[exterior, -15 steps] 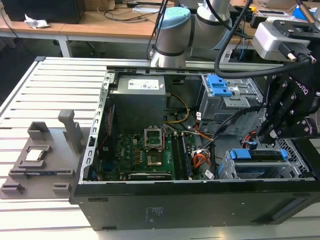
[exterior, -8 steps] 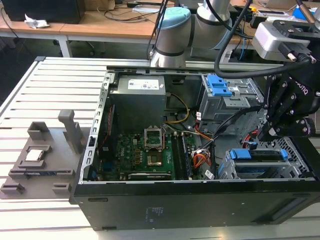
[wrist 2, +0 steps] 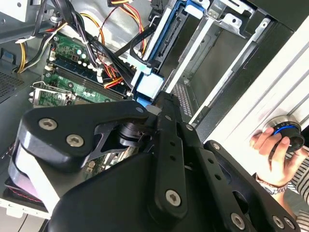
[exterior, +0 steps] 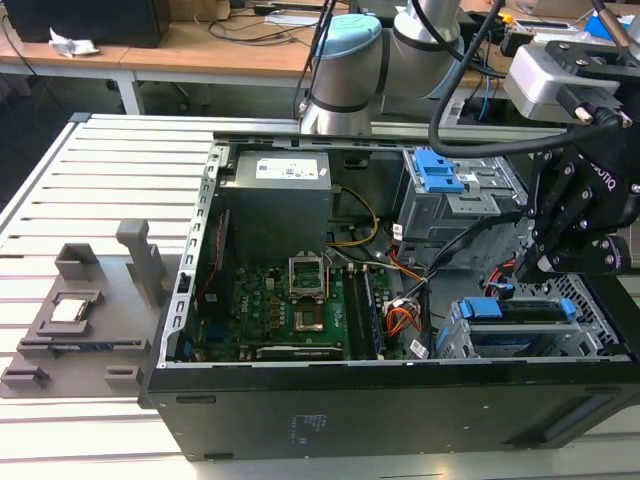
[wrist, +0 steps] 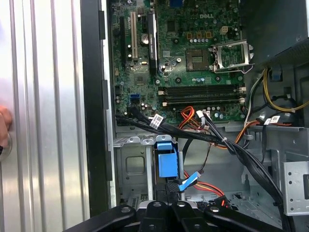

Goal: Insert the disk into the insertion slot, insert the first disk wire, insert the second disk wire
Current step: 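Insert the disk into the insertion slot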

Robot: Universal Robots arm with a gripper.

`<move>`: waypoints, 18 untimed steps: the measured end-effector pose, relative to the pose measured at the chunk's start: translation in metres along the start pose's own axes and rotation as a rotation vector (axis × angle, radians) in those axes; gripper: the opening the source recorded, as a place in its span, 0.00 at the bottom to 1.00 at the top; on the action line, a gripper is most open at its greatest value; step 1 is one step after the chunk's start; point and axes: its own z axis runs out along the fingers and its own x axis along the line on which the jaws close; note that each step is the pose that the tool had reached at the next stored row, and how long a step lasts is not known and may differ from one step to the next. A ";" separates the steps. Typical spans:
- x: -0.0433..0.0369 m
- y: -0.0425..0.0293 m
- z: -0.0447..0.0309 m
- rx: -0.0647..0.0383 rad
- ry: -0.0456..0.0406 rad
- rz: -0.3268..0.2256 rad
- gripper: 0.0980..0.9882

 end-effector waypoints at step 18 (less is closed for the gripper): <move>-0.0012 -0.0152 0.0152 -0.002 0.0004 0.000 0.01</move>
